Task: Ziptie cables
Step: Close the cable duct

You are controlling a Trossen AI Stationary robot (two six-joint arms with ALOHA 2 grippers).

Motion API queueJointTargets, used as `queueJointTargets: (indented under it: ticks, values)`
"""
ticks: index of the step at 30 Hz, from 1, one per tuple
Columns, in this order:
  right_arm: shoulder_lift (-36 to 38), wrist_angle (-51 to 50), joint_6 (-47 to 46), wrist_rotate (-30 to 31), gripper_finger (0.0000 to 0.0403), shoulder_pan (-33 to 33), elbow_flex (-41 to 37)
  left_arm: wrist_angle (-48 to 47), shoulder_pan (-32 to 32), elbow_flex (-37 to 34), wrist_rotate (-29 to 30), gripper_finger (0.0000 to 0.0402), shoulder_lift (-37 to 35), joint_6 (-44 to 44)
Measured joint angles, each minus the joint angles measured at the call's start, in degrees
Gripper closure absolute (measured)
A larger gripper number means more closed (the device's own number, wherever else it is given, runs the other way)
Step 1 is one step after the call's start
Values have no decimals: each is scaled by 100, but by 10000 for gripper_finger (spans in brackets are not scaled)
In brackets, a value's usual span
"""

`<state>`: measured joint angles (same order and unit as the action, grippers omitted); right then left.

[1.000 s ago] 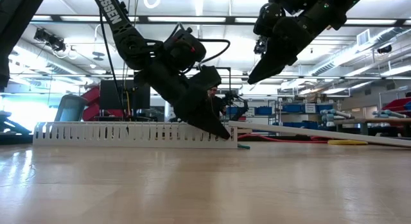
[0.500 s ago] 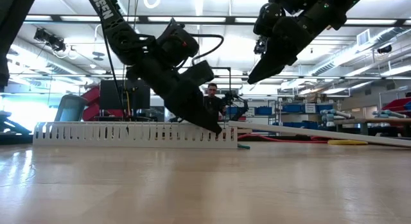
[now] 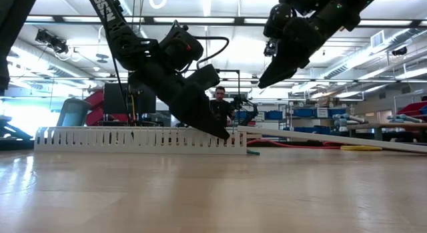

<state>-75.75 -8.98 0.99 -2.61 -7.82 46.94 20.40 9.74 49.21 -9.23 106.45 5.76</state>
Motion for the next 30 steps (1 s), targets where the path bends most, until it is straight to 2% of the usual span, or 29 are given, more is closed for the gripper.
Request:
queueJointTargets:
  ticks: [5, 14, 22, 26, 30]
  values:
    - [0, -65, -91, 0, 241, 0, 0, 0, 0, 0, 0, 119, 0, 35]
    - [0, -79, -167, -2, 241, 0, 0, 4, 2, 0, 0, 172, 0, 129]
    - [-6, -255, -550, -320, 245, 0, -317, 11, 1, 0, 1, 176, 0, 9]
    - [-91, 150, -654, -299, 269, 0, -614, 11, 0, 0, 2, 176, 0, -30]
    - [-316, 673, -467, -275, 317, 0, -625, 11, 0, 0, 2, 176, 0, -39]
